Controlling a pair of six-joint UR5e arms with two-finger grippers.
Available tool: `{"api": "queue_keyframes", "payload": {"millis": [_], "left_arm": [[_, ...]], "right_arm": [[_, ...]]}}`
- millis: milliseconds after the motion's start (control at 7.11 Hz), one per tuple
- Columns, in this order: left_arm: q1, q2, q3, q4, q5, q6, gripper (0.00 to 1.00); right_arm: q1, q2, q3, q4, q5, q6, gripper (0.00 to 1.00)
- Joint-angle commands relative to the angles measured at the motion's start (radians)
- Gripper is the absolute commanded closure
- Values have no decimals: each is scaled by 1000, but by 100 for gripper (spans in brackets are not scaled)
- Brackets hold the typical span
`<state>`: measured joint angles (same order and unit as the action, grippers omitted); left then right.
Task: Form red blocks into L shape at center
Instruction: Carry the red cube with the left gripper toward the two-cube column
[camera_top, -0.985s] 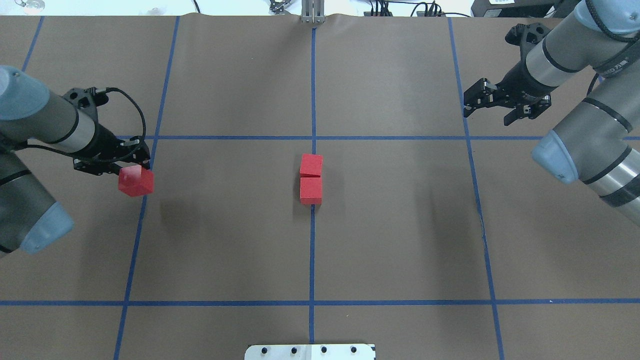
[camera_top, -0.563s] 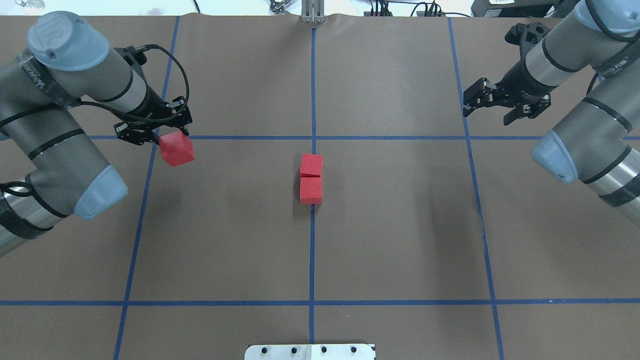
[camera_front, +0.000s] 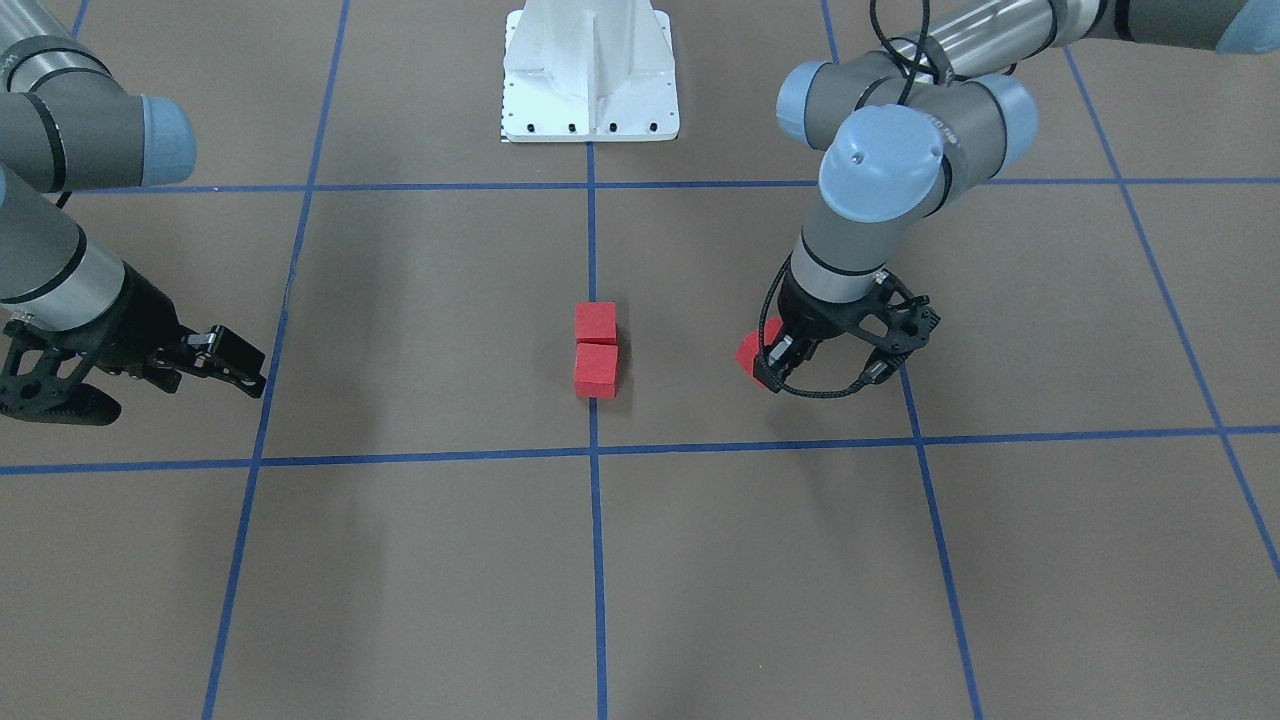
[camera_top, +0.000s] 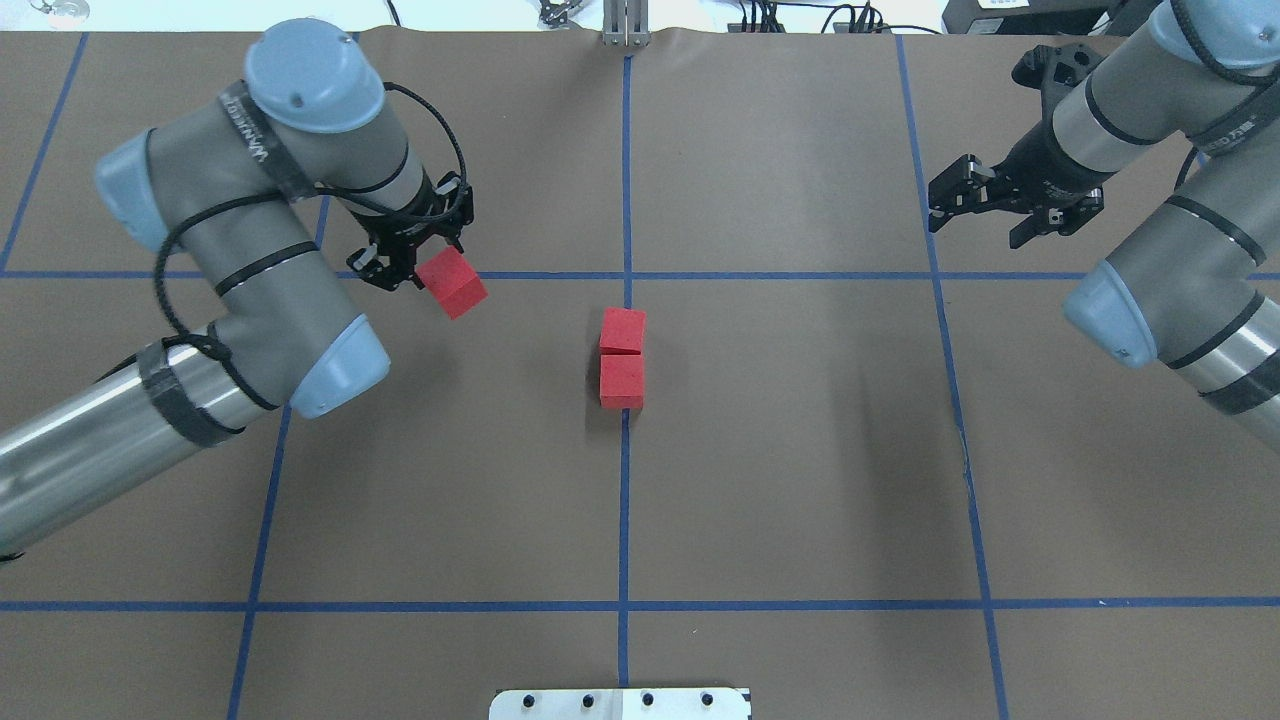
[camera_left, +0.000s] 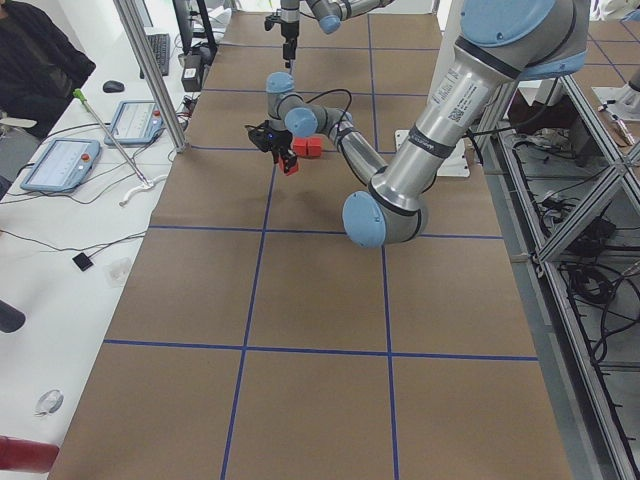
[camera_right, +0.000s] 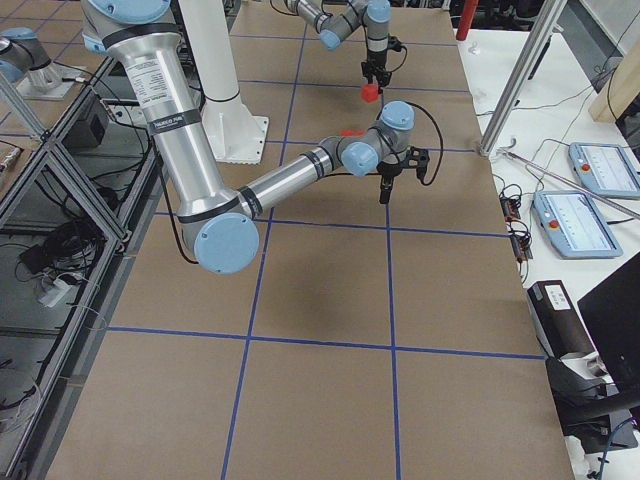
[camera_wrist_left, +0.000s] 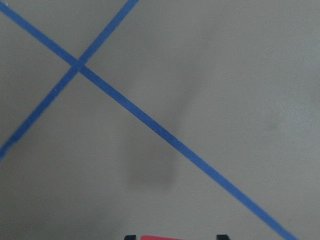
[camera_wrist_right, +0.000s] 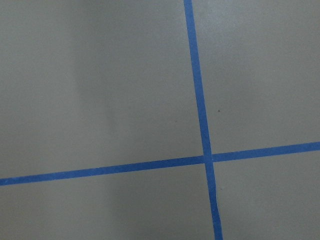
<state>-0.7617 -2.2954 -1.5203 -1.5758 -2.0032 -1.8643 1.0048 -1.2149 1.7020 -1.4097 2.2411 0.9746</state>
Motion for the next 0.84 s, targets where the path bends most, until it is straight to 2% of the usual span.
{"api": "queue_keyframes", "payload": {"millis": [0,422,703], "left_arm": [[37,-177,224,-3,17,-326,100],[68,-164,218,0,37,-721,100],[94,-161,218,0,38,-827,100]], "right_arm": [[0,0,-1,0,-3,-1,1],[0,-5,-1,0,-5,-2,1],[0,-5,-1,0,-5,-1,1]]}}
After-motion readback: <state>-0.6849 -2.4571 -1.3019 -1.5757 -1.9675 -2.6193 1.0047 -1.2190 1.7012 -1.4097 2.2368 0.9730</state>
